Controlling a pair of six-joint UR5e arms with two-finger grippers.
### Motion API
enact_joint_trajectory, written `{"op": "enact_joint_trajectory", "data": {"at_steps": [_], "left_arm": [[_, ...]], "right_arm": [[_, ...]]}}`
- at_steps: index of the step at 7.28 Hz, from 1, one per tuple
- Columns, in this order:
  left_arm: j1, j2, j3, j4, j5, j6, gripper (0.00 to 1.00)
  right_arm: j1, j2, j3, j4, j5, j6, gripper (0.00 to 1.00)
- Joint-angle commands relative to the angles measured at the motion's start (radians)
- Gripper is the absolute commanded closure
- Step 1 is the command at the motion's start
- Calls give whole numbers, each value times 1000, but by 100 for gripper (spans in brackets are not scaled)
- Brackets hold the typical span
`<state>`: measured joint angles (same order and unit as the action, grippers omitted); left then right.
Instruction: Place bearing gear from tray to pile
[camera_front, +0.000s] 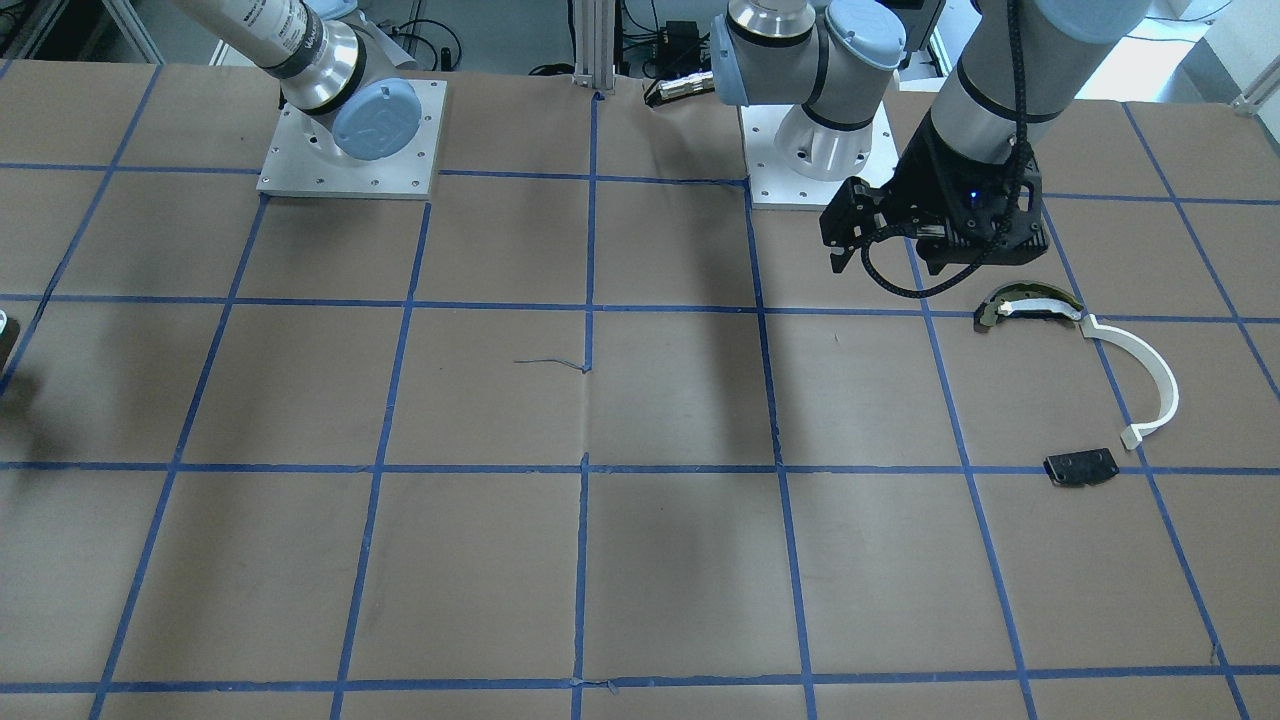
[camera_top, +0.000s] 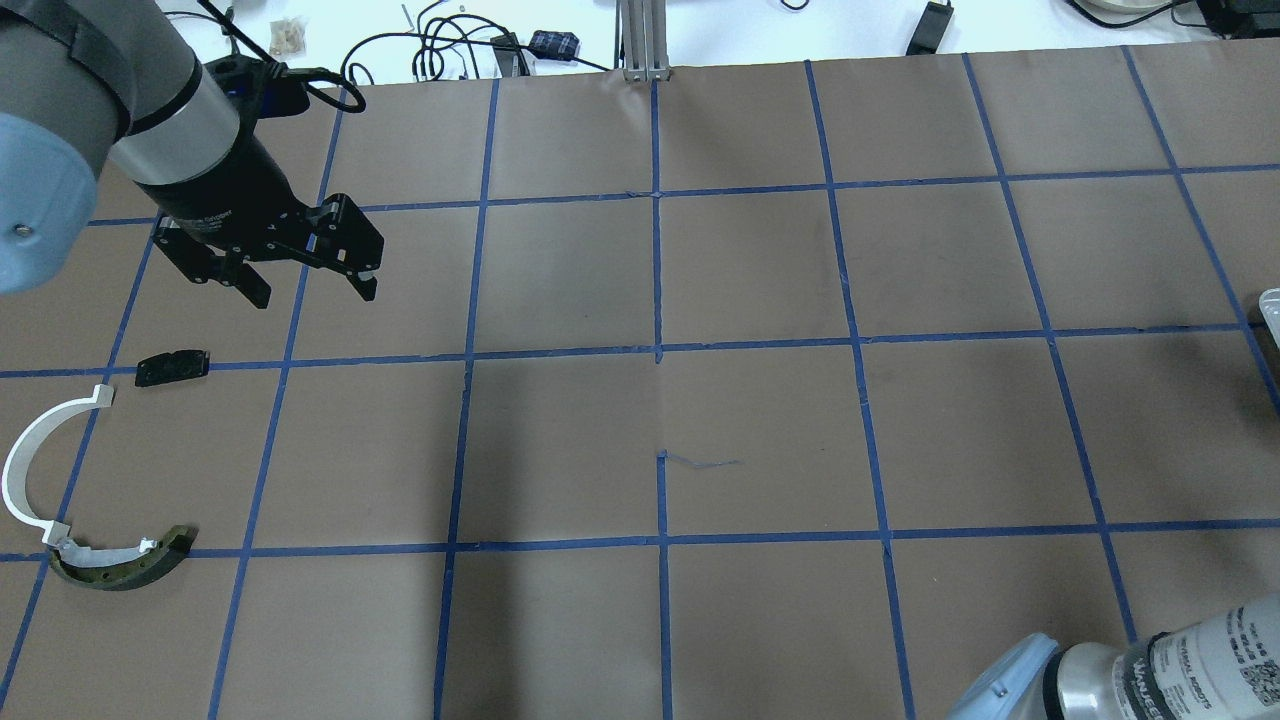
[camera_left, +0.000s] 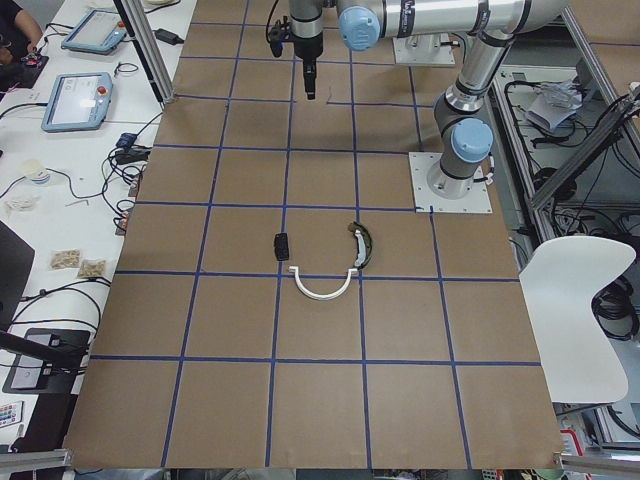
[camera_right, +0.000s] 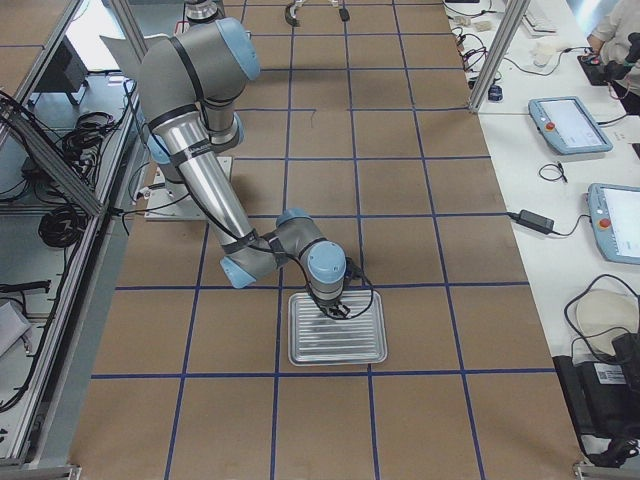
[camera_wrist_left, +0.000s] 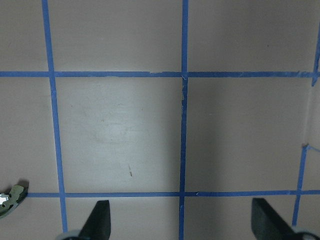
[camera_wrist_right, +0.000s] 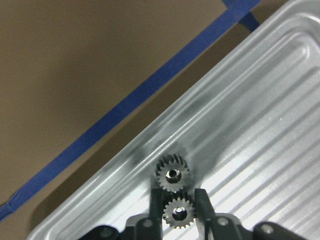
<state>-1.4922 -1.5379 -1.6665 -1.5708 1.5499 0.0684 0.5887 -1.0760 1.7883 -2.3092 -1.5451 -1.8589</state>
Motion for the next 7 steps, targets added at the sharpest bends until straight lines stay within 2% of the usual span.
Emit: {"op": "enact_joint_trajectory", "data": {"at_steps": [1,2,3,4,6,7], "left_arm": [[-13,2,-6,-23,-2,-1,0],[-13,7,7,-41,-4,1,0],[-13,7,5,-44,2,-1,0],[-13,4,5,-47,4,1,0],[-8,-5,5,-43,4,5,0],[6,-7,5,-40,2,28,0]], "right_arm": [[11,-65,-10,23,0,127,77],[57,-138,-4,84,13,291,78],[159,-212,3,141,10,460,78],[303,-276,6,246,14,730,78],[661,-286,40,241,19,1295,78],[836,-280,48,185,19,1557,78]]}}
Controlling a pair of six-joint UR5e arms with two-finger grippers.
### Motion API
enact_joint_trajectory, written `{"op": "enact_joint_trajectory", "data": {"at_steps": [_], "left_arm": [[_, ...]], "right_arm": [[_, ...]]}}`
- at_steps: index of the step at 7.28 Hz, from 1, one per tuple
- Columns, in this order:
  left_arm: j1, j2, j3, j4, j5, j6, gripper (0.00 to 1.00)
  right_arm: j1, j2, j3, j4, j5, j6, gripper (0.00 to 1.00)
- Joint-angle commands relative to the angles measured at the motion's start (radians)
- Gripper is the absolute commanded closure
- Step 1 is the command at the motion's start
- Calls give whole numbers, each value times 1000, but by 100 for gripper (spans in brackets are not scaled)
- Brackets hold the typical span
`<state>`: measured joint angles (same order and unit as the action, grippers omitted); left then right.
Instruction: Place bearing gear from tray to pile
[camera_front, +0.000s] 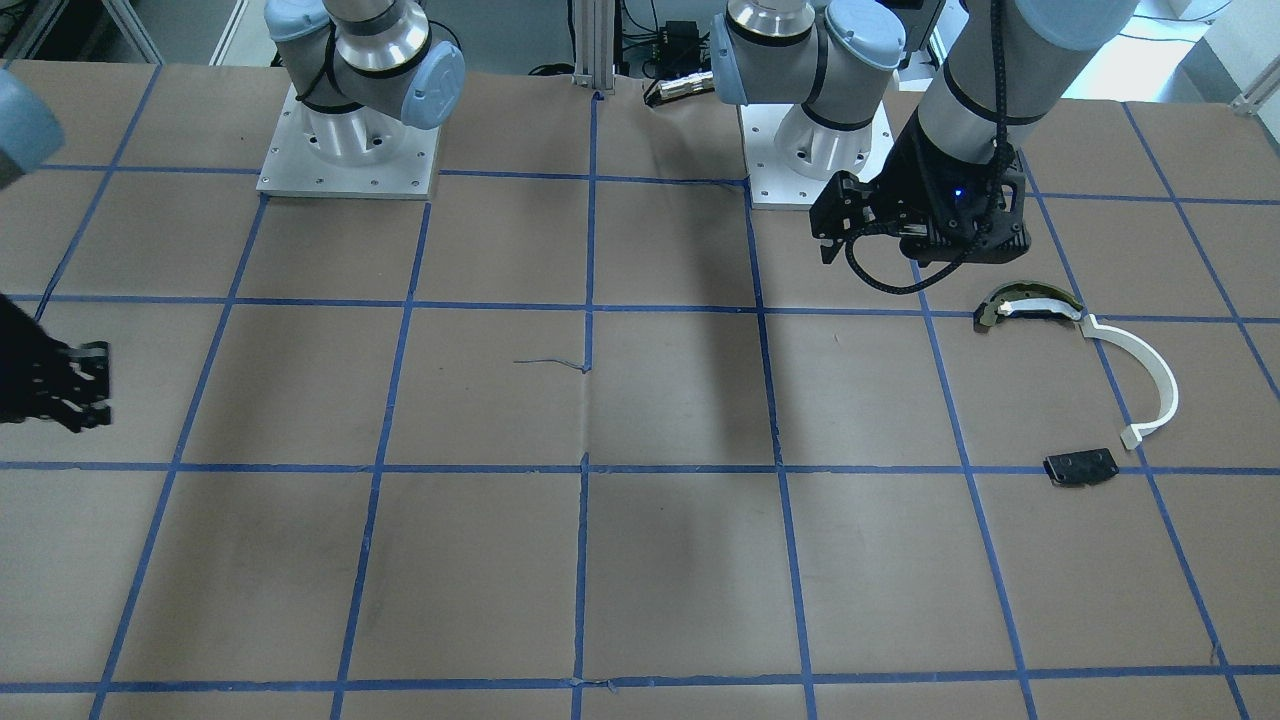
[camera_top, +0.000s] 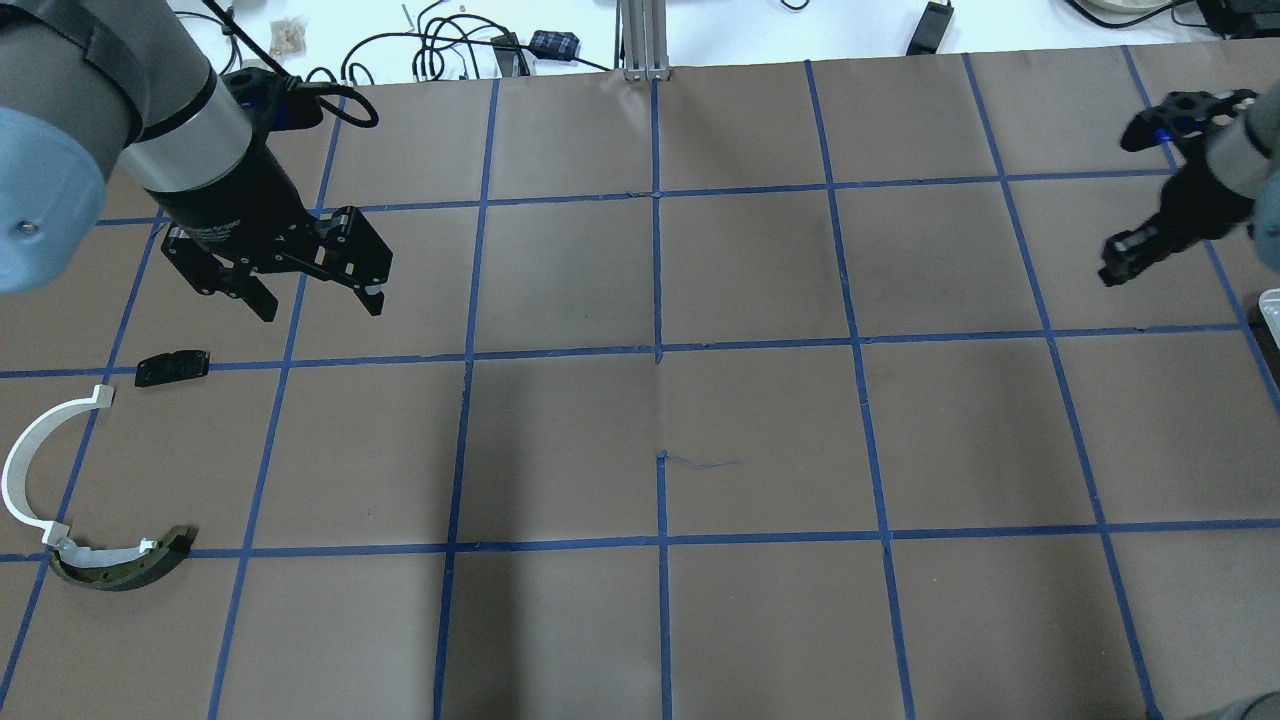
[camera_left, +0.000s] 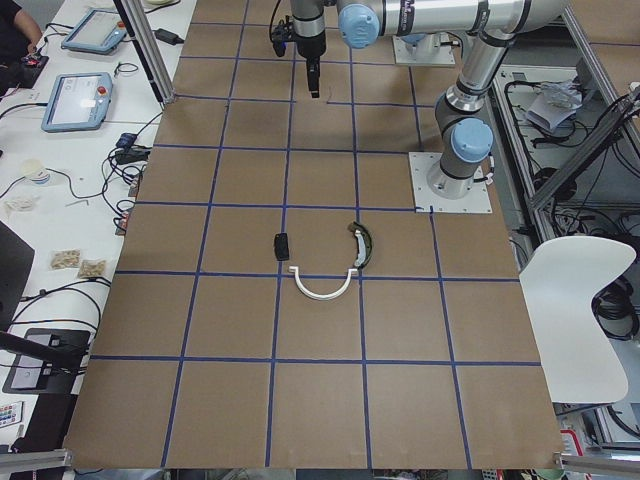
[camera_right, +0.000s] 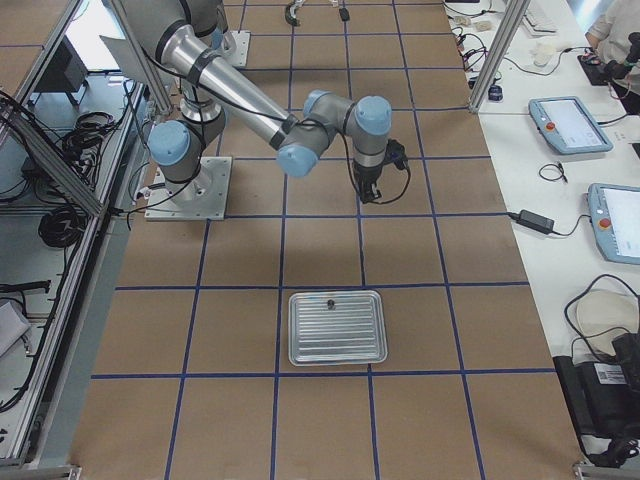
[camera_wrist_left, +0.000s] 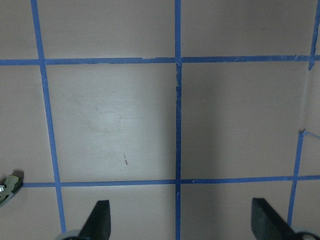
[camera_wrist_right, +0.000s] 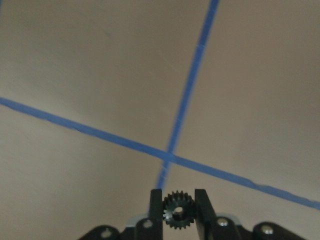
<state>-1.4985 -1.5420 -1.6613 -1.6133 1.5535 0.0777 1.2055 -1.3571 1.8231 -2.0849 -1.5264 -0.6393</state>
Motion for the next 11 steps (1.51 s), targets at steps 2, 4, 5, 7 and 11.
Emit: {"op": "enact_joint_trajectory", "data": {"at_steps": [2,4,5,7,11], "left_arm": [[14,11,2,0,-1,45,0],[23,0,5,3,-1,50,0],[21,-12,3,9,-13,48,0],[23,0,5,10,5,51,0],[12,-32,-11,64,-10,37,0]], "right_arm": [[526,42,13,-128,-1,845,77],[768,201,-14,-275,-1,1257,76],[842,269,-31,-350,2,1367,64],[896,239,-64,-315,6,1353,0],[571,88,-100,-46,-4,940,0]]}}
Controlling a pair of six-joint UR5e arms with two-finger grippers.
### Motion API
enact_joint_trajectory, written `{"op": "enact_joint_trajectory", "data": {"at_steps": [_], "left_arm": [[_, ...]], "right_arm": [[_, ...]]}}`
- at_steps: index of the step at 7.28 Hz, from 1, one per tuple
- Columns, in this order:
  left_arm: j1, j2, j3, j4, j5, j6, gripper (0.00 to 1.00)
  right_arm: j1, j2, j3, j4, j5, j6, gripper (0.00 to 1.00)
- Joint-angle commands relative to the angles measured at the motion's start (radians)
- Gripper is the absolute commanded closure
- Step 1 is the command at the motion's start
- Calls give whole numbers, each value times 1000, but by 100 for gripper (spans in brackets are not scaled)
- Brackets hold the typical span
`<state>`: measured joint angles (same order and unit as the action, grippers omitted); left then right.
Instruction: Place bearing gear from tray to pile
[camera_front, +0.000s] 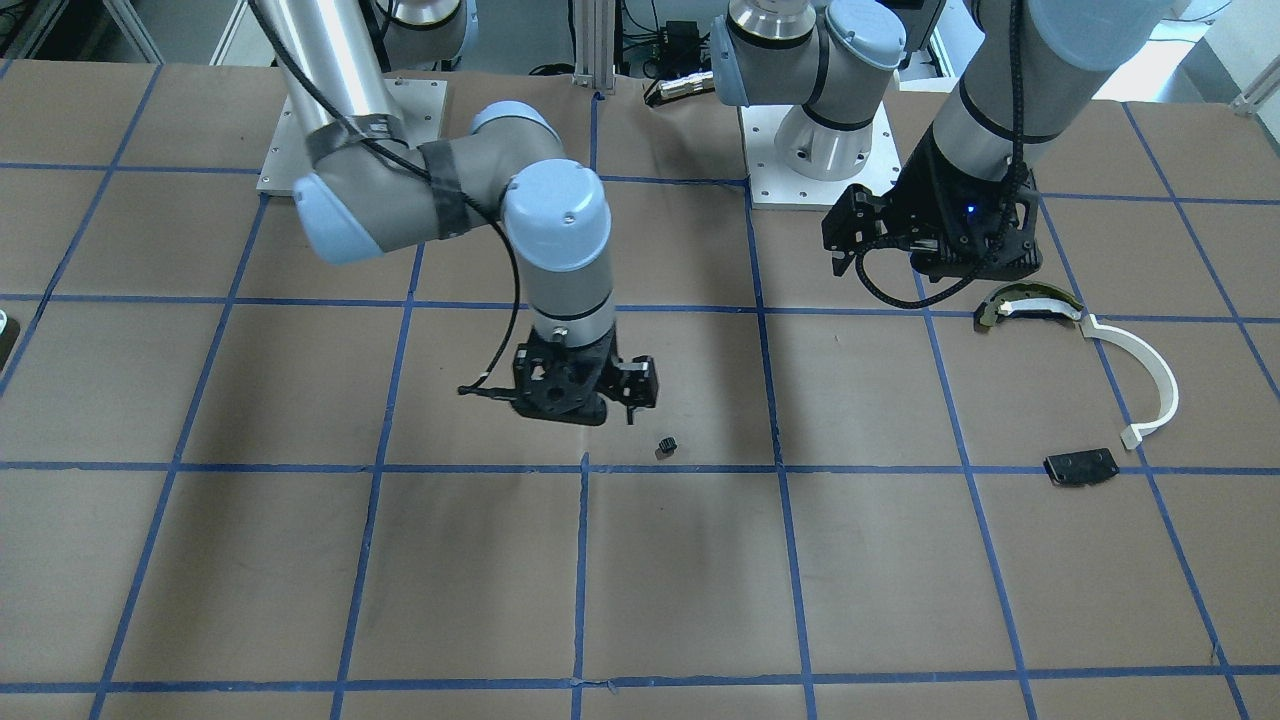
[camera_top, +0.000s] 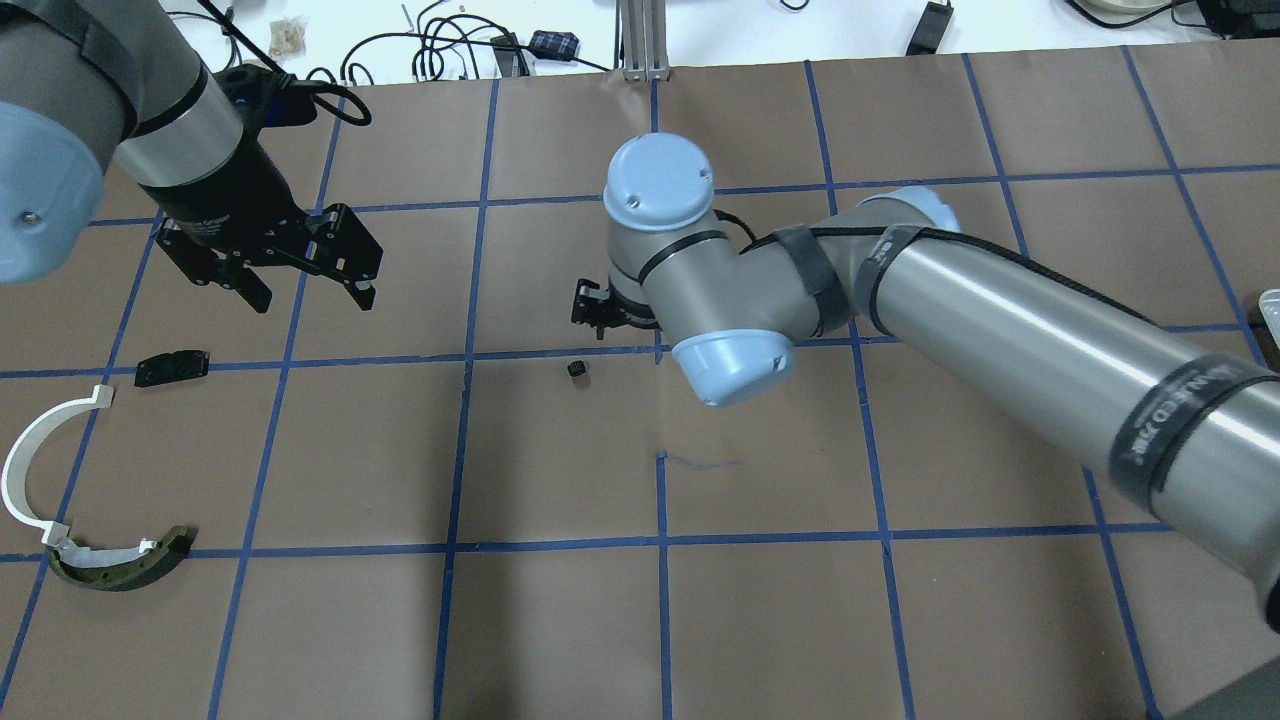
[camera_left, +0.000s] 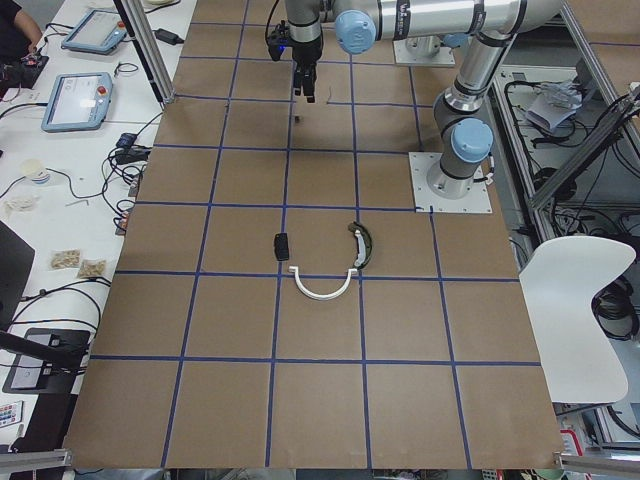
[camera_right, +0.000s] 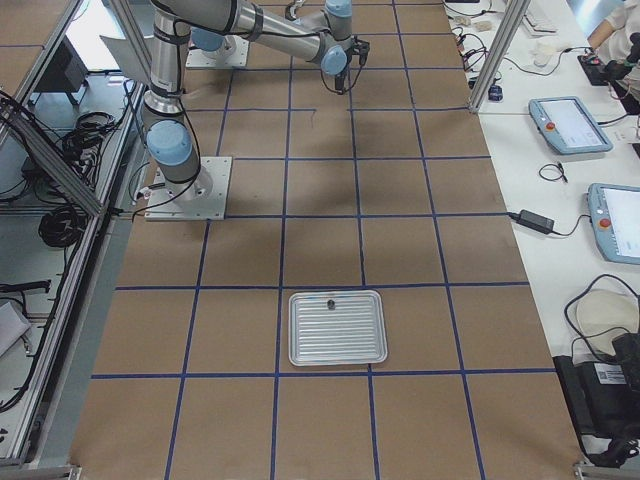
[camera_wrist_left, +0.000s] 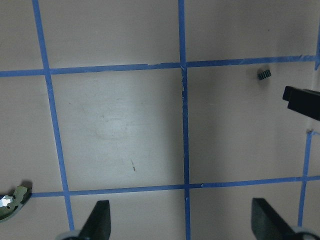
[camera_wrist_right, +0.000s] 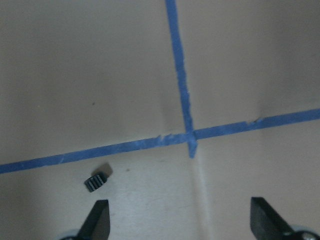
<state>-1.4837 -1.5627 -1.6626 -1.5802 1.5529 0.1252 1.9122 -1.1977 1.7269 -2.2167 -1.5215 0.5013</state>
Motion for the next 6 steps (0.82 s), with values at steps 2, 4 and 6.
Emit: {"op": "enact_joint_trajectory", "data": {"at_steps": [2,4,6], "left_arm": [[-91,-93,-16,143,-14,-15,0],[-170,-204,-17,236,-11,-4,0],[-239,-296,-17,358,-11,46,0]], "right_arm": [[-440,-137,-6,246,-29,-533,0],[-748,-149,-4,253,-69,-1101,0],[-1039,-140,3,253,-60,-1499,0]]}}
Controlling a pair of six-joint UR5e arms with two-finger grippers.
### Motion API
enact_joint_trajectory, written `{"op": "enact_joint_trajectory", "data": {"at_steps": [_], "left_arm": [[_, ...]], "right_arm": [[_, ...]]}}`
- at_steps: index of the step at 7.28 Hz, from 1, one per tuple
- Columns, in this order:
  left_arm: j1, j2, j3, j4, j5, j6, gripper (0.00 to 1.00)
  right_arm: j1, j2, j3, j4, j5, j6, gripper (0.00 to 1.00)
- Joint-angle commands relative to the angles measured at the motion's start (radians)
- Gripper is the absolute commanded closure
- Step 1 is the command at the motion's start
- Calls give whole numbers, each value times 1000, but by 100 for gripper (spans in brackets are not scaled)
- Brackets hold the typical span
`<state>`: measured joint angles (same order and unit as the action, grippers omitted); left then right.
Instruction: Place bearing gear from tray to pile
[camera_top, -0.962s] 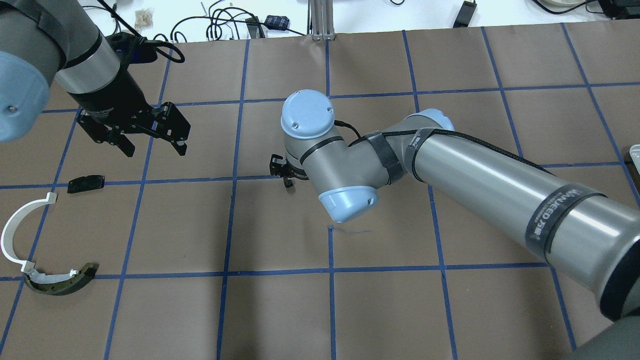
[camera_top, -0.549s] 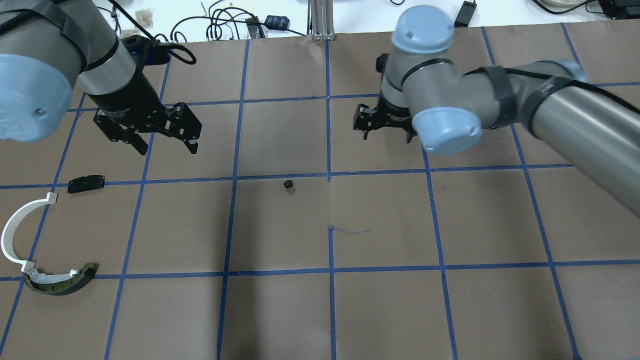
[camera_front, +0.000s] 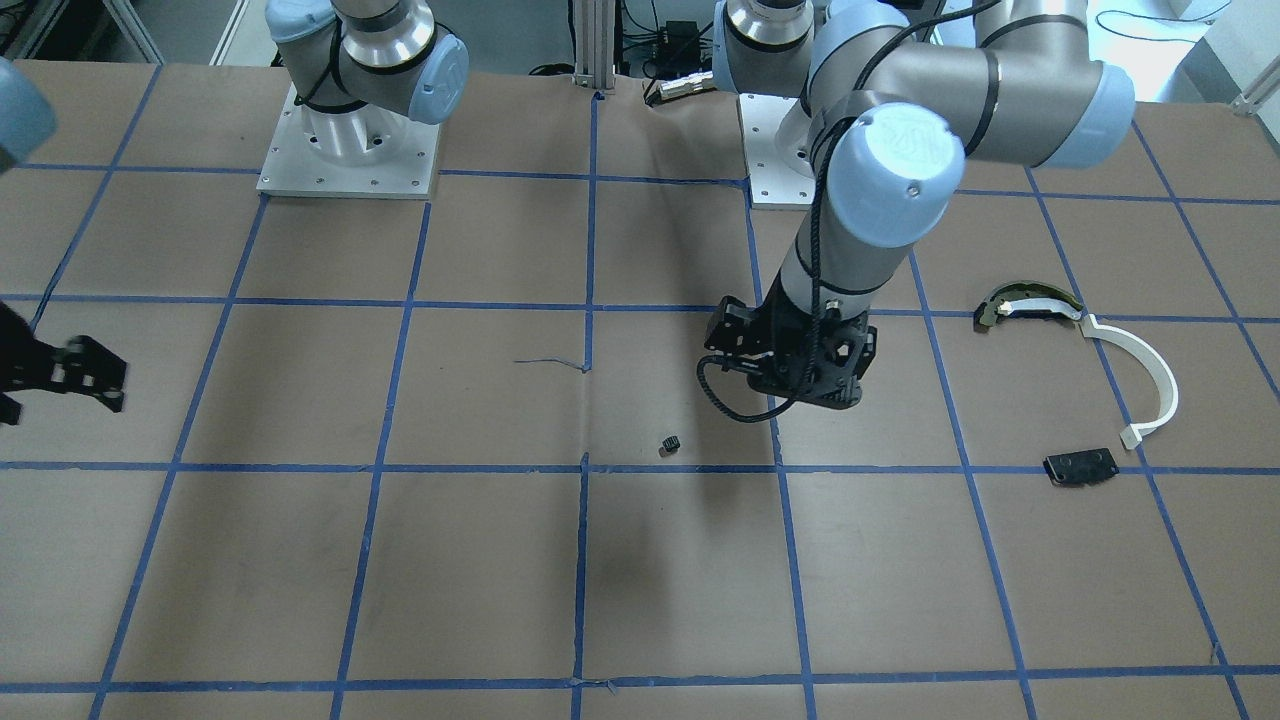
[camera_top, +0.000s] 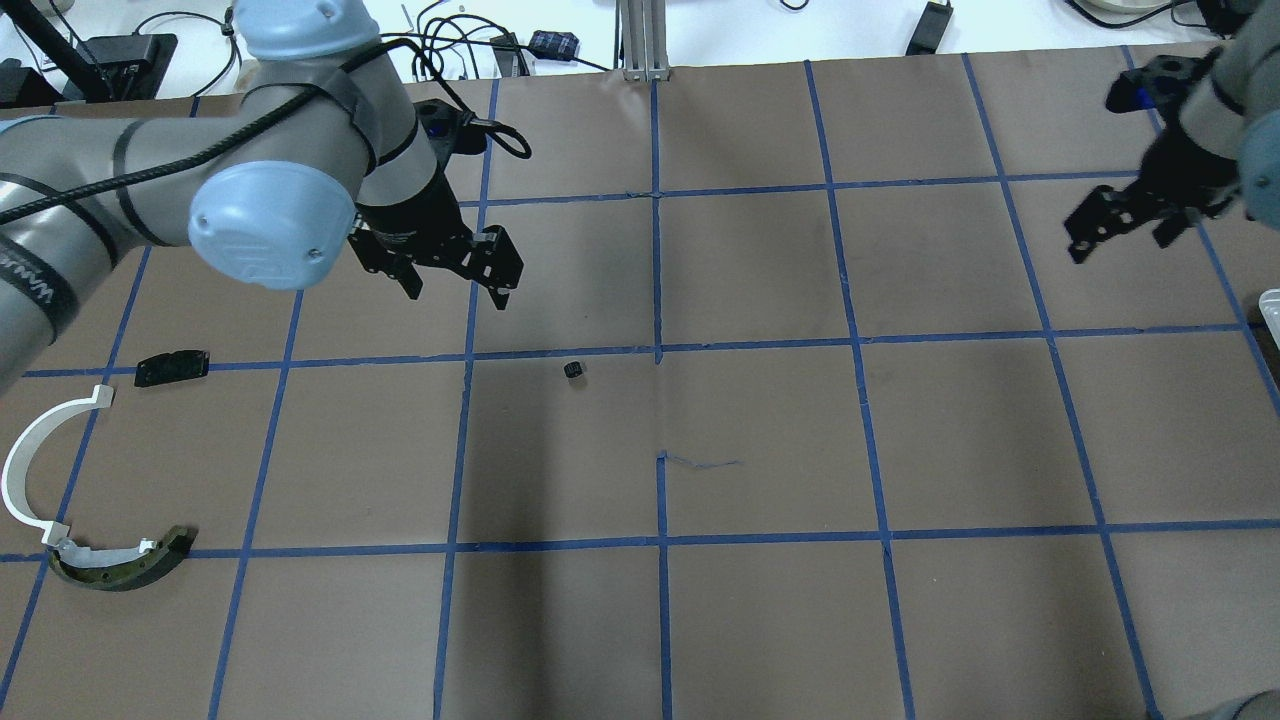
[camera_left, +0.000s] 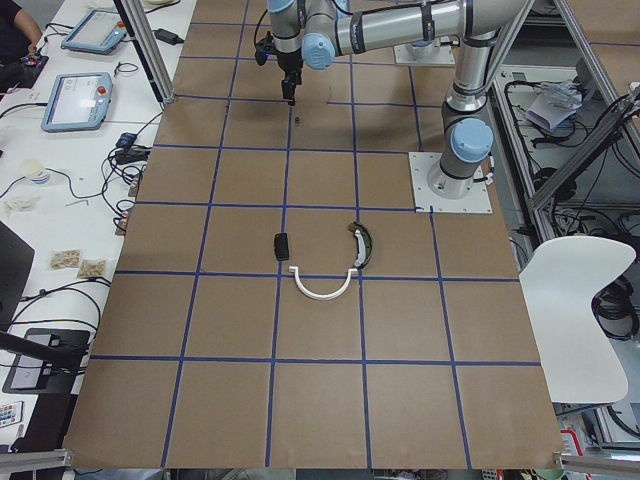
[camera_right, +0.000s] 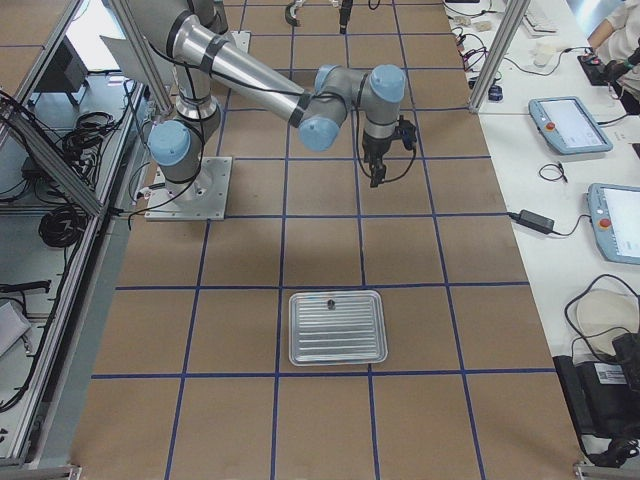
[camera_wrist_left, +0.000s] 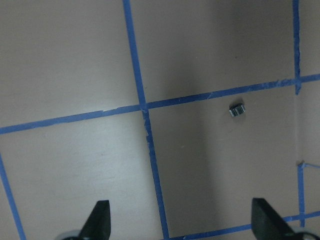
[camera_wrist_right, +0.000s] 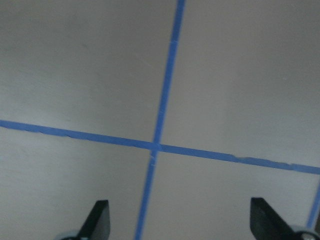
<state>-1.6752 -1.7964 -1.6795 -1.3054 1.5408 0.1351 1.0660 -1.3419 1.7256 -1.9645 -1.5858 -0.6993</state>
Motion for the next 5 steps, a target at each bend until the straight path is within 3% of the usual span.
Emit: {"op": "enact_joint_trajectory", "data": {"at_steps": [1,3,5], "left_arm": [[-54,-113,-2,133,1,113,0],[-69,-165,-6,155,9,257,0],[-72,-188,-34,164,10,273,0]], "right_arm": [[-299,24,12,-14,9,-561,0],[-423,106,14,-75,16,-769,0],[-452,212,14,-151,9,-1027,0]]}}
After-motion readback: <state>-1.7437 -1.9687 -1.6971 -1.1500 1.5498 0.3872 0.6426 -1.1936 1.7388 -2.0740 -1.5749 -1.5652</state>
